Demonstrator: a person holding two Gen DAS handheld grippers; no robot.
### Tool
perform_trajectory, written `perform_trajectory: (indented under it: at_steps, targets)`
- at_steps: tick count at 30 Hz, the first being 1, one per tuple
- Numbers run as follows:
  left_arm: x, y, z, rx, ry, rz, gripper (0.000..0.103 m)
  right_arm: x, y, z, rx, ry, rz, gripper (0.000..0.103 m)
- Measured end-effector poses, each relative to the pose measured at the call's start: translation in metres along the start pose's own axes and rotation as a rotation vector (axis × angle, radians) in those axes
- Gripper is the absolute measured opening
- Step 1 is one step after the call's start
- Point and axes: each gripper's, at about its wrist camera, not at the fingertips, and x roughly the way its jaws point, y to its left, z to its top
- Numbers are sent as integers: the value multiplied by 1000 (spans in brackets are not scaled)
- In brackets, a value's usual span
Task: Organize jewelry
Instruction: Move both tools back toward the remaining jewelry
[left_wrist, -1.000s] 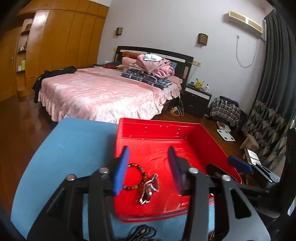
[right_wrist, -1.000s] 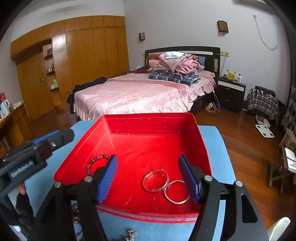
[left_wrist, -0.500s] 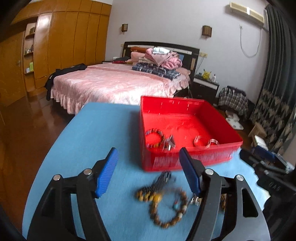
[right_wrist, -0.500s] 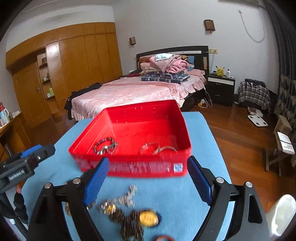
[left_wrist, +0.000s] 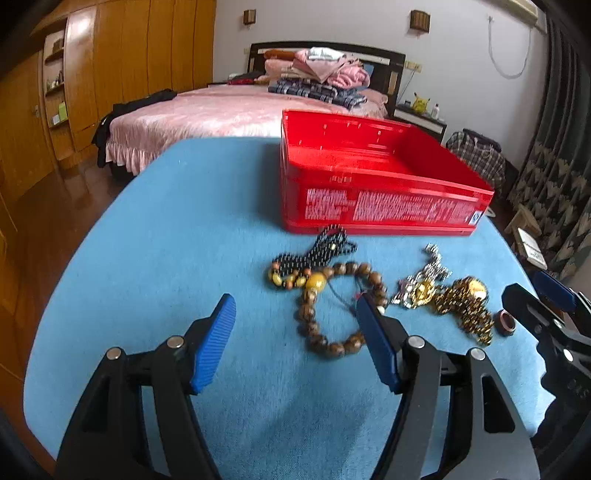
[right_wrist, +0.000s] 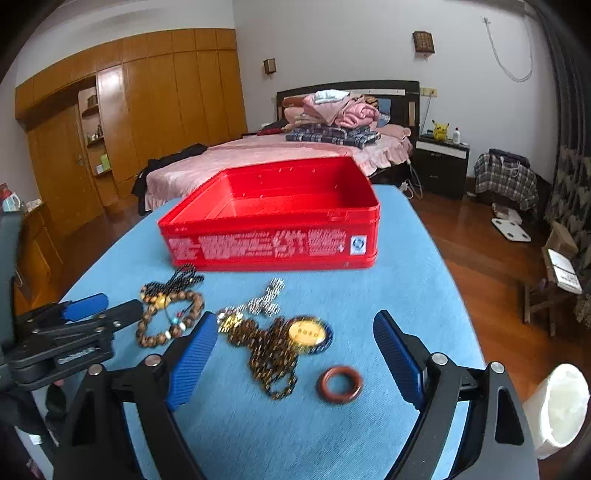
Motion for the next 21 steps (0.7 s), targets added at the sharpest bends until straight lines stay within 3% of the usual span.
perform_trajectory:
  at_steps: [9, 11, 13, 21]
  targets:
    - [18, 0, -10, -3, 55, 21, 50, 2, -2, -8, 14, 8, -2, 85]
    - [18, 0, -9, 3, 56, 18, 39, 2, -3, -8, 19, 10, -3, 85]
    - [18, 0, -10, 3, 58, -1, 13, 2, -3, -9, 21, 8, -3, 85]
    - [7, 3, -13, -7, 77, -53, 10, -1, -5, -9, 28, 9, -6, 85]
